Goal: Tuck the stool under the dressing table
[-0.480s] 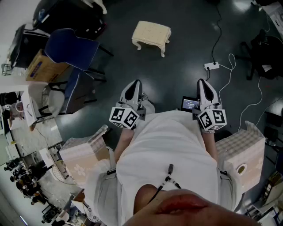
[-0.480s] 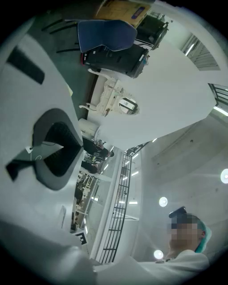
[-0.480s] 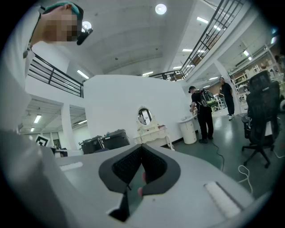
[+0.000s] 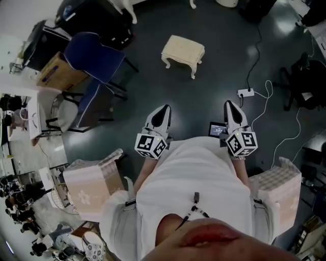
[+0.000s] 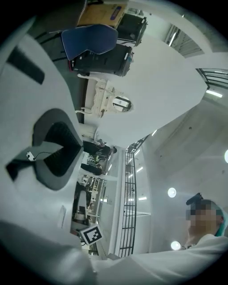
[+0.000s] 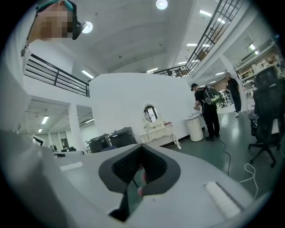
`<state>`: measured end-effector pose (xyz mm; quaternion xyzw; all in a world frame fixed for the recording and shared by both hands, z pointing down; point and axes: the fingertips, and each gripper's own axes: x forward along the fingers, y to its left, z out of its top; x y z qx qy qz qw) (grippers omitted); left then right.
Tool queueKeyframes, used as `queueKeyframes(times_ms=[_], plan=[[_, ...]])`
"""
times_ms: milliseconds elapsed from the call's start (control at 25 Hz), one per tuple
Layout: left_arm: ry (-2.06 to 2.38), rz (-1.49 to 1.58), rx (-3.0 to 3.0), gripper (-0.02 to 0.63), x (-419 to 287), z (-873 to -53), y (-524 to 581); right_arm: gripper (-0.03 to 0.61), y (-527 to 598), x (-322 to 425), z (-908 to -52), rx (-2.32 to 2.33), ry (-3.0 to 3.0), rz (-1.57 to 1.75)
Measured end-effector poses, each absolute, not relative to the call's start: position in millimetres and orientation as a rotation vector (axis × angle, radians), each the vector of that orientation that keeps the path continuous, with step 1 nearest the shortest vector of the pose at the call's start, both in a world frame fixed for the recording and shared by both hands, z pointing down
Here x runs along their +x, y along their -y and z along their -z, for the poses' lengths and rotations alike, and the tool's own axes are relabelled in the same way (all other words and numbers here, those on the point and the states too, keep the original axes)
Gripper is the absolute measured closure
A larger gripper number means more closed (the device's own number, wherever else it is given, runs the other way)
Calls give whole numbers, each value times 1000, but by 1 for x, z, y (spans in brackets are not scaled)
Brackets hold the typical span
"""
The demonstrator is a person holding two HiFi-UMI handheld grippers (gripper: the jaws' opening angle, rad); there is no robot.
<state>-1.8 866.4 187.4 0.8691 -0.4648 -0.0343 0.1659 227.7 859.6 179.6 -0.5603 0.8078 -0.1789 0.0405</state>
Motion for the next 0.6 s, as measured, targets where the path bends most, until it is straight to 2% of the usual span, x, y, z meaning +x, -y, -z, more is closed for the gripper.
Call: queueKeyframes(times_ms=[280,600], plan=[[1219,27,2562,609,-29,-200,-866,571,-851,162,-187,-1698,-2409,627],[1217,77,2502,609,-147,-215,-848,571,-835,63,-179,-1738,-2411,569]])
